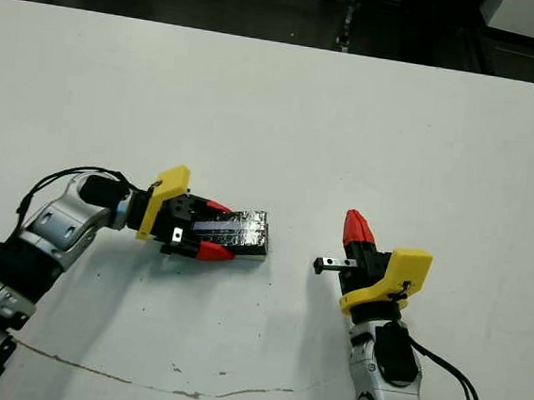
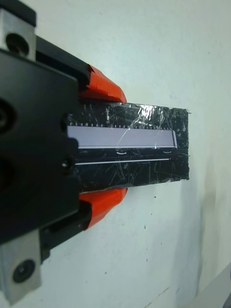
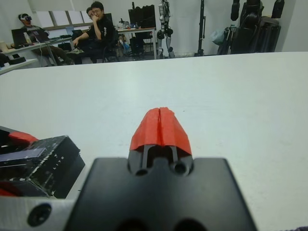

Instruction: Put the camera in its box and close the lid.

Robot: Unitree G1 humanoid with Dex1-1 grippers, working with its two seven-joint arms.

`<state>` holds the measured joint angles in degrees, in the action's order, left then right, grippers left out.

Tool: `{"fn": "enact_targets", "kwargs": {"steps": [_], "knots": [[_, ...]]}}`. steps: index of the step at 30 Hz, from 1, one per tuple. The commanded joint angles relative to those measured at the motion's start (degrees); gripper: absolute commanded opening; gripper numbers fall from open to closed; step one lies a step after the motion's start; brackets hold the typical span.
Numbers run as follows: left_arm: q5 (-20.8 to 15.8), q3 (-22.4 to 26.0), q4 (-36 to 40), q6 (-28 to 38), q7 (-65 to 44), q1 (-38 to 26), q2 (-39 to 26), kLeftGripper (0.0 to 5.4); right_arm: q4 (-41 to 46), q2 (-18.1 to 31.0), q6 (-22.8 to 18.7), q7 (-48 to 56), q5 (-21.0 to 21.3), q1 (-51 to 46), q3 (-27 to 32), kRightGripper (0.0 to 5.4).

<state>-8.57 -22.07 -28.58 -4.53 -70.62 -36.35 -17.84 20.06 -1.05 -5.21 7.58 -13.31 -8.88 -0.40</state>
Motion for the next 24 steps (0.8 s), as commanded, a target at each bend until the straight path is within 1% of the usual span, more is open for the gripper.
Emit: {"fn": "enact_targets", "kwargs": {"steps": [1,10,16,20,22,24], "knots": [[5.0,-3.7,-3.1,0.2,2.3,-0.1,3.1,3.16,0.1,0.2,-0.6,-0.3,-0.2,-0.5,0.2,0.0],[7.5,-5.5,-5.0,-0.1,2.7,-2.2,6.5,3.16,0.0,0.3,-0.4,-0.2,0.2,-0.6,0.2,0.0],[8.6,-6.2,-4.9,-0.3,2.2,-2.7,7.1,3.16,0.3,0.1,-1.0,-0.4,-0.4,-0.7,0.2,0.0],[9.3,-7.0,-4.6,-0.2,2.1,-2.9,6.9,3.16,0.0,0.0,-0.5,-0.1,-0.5,-0.7,0.2,0.0],[9.9,-7.6,-4.2,-1.7,2.2,-3.3,6.7,3.16,-0.2,0.1,-0.3,0.0,-0.3,-0.7,0.2,0.0],[11.1,-8.5,-3.6,-1.3,2.6,-3.8,6.2,3.53,-0.2,0.0,-0.4,-0.1,-0.4,-0.7,0.2,0.0]]}}
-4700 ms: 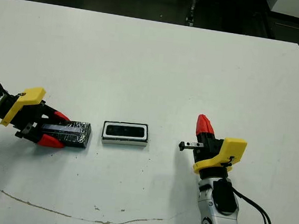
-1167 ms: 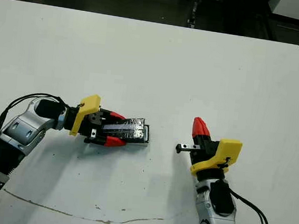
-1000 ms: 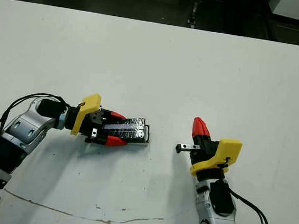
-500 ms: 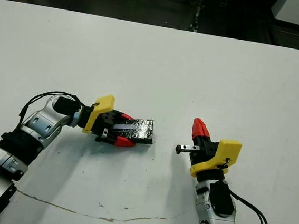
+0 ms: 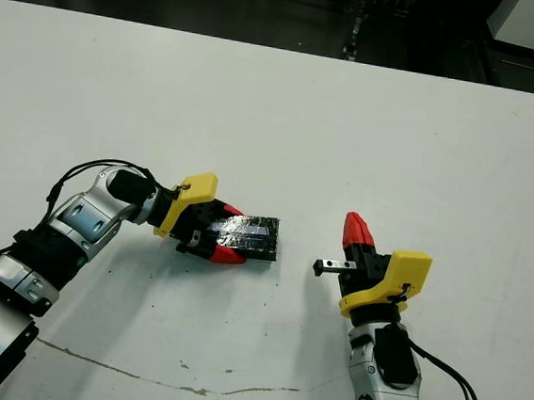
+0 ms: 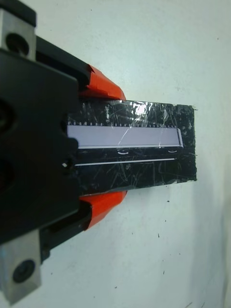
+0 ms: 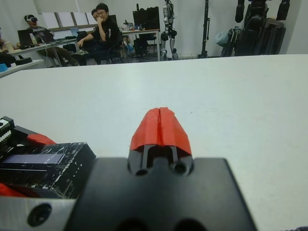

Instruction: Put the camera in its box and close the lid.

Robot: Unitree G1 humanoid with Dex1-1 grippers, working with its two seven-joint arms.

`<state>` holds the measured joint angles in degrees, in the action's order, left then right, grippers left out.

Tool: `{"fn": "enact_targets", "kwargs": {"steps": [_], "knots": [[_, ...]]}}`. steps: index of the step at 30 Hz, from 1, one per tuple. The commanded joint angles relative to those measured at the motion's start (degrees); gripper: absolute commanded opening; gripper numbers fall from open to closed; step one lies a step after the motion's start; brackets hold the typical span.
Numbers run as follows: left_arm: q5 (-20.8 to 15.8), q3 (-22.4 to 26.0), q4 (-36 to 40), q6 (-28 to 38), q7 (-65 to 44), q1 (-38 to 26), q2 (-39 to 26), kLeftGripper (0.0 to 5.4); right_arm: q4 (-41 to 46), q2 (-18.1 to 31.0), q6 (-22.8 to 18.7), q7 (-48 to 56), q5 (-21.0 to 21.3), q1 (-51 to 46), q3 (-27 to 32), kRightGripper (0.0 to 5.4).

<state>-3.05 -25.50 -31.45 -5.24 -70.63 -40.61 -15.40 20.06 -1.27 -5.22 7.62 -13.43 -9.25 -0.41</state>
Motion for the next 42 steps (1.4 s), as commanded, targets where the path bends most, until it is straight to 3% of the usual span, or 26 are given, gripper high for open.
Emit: {"fn": "enact_targets", "kwargs": {"steps": [1,3,14,21,31,35,42], "knots": [[6.3,-5.4,-0.4,0.1,3.0,0.4,3.5,3.64,-0.2,0.2,-0.5,-0.1,-0.5,-0.4,0.3,0.0],[7.4,-5.7,-0.2,1.5,3.3,0.1,2.9,3.92,-0.1,0.3,-0.5,-0.1,-0.2,-0.4,0.2,0.0],[6.0,-2.9,-0.9,1.8,2.7,0.6,0.3,5.39,-0.1,0.4,-0.3,-0.4,0.6,-0.4,-0.1,0.0],[4.5,0.1,3.2,2.7,3.4,3.7,-3.6,5.39,-0.1,0.3,-0.3,-0.3,0.8,-0.3,-0.1,0.0],[-4.6,9.4,13.7,-1.2,-0.6,10.2,-11.7,5.39,-0.4,0.3,0.0,0.2,0.5,0.0,-0.1,0.0],[-7.9,13.2,18.8,-6.2,-2.5,12.6,-17.1,5.39,-0.4,0.3,0.0,-0.1,0.9,0.1,-0.2,0.0],[-11.9,20.7,23.2,-7.1,-1.6,17.2,-22.7,5.39,-0.3,0.4,-0.7,0.1,0.3,0.3,-0.1,0.0]]}}
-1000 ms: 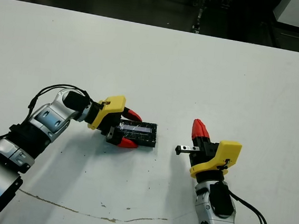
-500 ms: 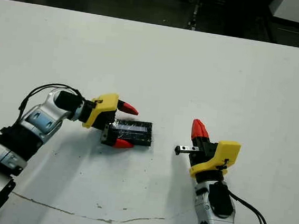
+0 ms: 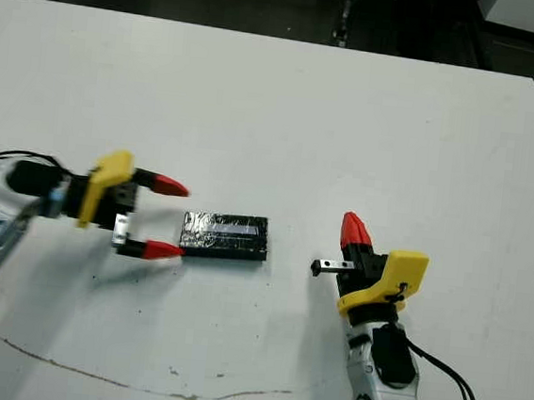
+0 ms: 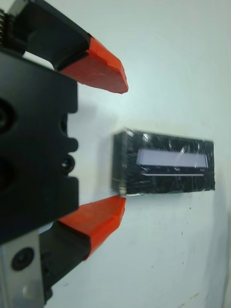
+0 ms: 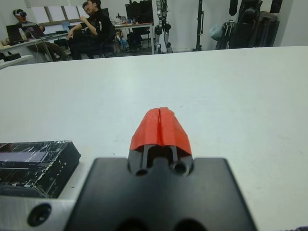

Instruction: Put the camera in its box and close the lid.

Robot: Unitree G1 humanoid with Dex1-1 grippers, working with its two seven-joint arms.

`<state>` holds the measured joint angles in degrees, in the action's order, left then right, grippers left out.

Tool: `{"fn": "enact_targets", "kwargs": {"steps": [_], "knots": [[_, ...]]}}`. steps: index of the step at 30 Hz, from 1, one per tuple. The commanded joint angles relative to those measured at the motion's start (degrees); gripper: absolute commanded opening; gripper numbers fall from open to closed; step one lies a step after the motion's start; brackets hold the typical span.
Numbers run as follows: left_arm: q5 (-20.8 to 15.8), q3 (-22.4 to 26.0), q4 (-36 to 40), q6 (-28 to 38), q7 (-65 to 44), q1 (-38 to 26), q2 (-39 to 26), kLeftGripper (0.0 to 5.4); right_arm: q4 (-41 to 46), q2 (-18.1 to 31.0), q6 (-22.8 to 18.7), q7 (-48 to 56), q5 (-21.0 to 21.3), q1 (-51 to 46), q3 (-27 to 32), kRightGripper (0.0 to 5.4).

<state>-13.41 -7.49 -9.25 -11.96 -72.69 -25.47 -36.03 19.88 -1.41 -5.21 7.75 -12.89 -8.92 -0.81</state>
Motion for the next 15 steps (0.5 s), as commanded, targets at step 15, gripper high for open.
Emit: {"fn": "enact_targets", "kwargs": {"steps": [15], "knots": [[-13.6,20.5,21.2,-8.4,33.6,14.8,12.8,5.14,-0.2,0.4,-0.6,-0.2,-0.3,-0.1,0.2,0.0]]}}
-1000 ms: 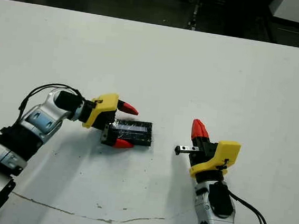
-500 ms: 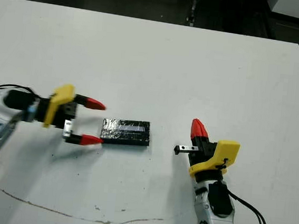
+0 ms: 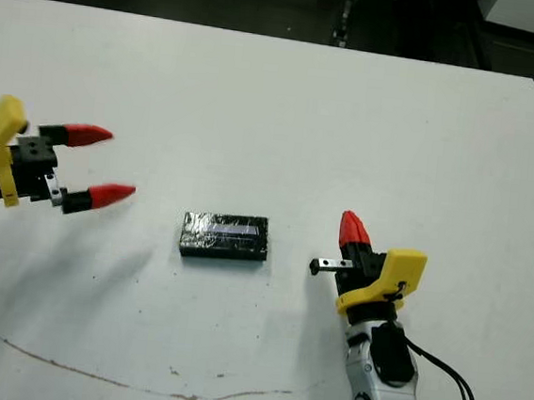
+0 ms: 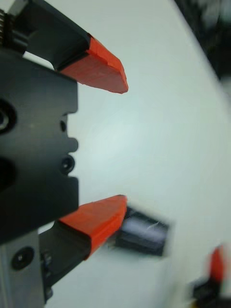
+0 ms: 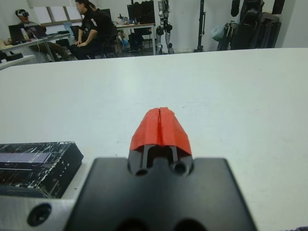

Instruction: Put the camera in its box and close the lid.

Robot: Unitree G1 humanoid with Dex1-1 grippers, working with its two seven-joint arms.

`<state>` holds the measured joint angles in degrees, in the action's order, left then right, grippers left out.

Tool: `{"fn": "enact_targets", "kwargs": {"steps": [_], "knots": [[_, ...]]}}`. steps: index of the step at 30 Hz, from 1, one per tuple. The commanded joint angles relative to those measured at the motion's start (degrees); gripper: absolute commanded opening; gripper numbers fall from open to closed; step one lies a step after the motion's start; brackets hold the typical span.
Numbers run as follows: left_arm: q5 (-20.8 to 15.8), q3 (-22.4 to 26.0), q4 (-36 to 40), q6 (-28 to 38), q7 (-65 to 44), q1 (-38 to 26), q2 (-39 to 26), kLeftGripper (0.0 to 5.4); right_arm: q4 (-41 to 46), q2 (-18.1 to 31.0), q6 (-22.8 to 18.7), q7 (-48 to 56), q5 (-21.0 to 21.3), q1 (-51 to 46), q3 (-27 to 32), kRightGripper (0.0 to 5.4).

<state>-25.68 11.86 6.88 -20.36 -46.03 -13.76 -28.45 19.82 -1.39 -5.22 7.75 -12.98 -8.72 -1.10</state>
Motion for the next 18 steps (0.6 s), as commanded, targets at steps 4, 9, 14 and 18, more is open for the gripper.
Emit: {"fn": "enact_targets", "kwargs": {"steps": [4,9,14,18], "knots": [[-1.5,-1.3,12.4,1.6,16.2,6.1,13.3,4.56,-0.2,0.3,-0.5,-0.4,-0.2,-0.4,0.5,0.0],[1.1,-8.1,14.2,5.5,18.4,7.6,18.4,3.8,-0.4,0.5,-0.2,-0.4,0.3,-0.4,0.4,0.0],[6.2,-14.9,15.8,1.2,23.7,6.8,19.3,3.08,-0.3,0.2,0.0,-0.2,0.0,-0.5,0.3,0.0],[8.6,-18.8,13.1,-1.7,25.5,4.5,20.1,2.46,-0.4,0.2,-0.1,-0.5,0.4,-0.6,0.3,0.0]]}}
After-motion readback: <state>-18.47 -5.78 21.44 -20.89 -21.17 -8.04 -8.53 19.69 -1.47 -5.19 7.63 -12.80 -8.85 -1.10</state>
